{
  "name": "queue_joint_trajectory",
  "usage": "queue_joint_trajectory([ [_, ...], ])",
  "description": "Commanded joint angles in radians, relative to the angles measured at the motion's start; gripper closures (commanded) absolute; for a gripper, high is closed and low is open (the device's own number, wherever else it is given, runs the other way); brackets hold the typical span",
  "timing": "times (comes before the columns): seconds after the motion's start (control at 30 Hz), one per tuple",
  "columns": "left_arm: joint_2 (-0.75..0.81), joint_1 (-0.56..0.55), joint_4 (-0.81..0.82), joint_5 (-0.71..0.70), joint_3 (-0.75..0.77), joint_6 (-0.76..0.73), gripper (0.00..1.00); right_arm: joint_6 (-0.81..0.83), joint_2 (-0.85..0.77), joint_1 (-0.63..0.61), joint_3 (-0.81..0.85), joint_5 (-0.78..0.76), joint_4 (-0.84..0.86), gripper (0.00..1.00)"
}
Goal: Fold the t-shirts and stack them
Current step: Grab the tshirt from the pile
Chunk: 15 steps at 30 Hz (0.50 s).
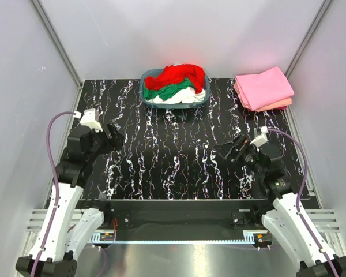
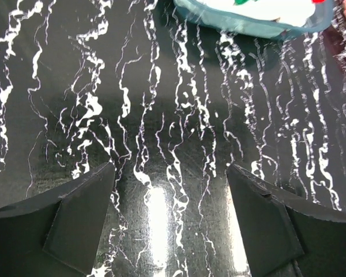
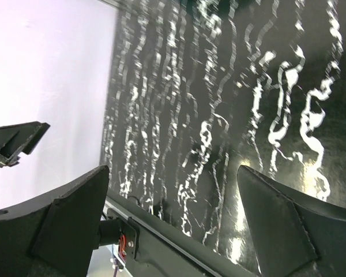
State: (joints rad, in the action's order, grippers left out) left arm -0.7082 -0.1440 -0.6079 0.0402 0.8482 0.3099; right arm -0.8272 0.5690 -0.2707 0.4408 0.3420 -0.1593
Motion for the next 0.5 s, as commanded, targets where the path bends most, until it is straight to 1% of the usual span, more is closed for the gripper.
queue_joint_trajectory([
  [0.0, -0.057, -0.005, 0.027, -0.034, 0.011, -0.011, 0.16, -0.009, 0.064, -0.004, 0.035, -0.009, -0.019, 0.0],
  [0.07, -0.074, -0.005, 0.04, -0.039, 0.023, -0.012, 0.15, -0.055, 0.13, -0.004, 0.004, 0.002, 0.004, 0.0],
  [0.13, -0.125, -0.005, 0.072, -0.039, 0.052, -0.014, 0.15, -0.085, 0.188, -0.016, -0.066, 0.032, 0.12, 0.0],
  [0.17, -0.151, -0.005, 0.083, -0.061, 0.069, -0.011, 0.14, -0.09, 0.201, -0.031, -0.092, 0.054, 0.198, 0.0],
  [0.2, -0.216, -0.005, 0.089, -0.062, 0.122, -0.008, 0.14, -0.095, 0.213, -0.044, -0.115, 0.052, 0.292, 0.0],
  [0.23, -0.255, -0.005, 0.094, -0.062, 0.155, -0.006, 0.14, -0.087, 0.229, -0.054, -0.131, 0.052, 0.325, 0.0],
  [0.27, -0.339, -0.005, 0.099, -0.06, 0.232, -0.002, 0.14, -0.079, 0.233, -0.082, -0.146, 0.037, 0.358, 0.0],
  [0.33, -0.431, -0.005, 0.122, -0.059, 0.32, -0.002, 0.12, -0.05, 0.245, -0.114, -0.142, -0.004, 0.354, 0.0],
  [0.37, -0.482, -0.005, 0.129, -0.06, 0.416, -0.009, 0.11, -0.041, 0.253, -0.136, -0.136, -0.038, 0.348, 0.0],
  [0.4, -0.585, -0.005, 0.132, -0.06, 0.474, -0.012, 0.11, -0.035, 0.264, -0.145, -0.137, -0.044, 0.354, 0.0],
  [0.43, -0.641, -0.005, 0.132, -0.062, 0.529, -0.014, 0.11, -0.03, 0.281, -0.15, -0.143, -0.052, 0.362, 0.0],
  [0.47, -0.696, -0.005, 0.129, -0.057, 0.642, -0.018, 0.11, -0.03, 0.282, -0.154, -0.146, -0.052, 0.371, 0.0],
])
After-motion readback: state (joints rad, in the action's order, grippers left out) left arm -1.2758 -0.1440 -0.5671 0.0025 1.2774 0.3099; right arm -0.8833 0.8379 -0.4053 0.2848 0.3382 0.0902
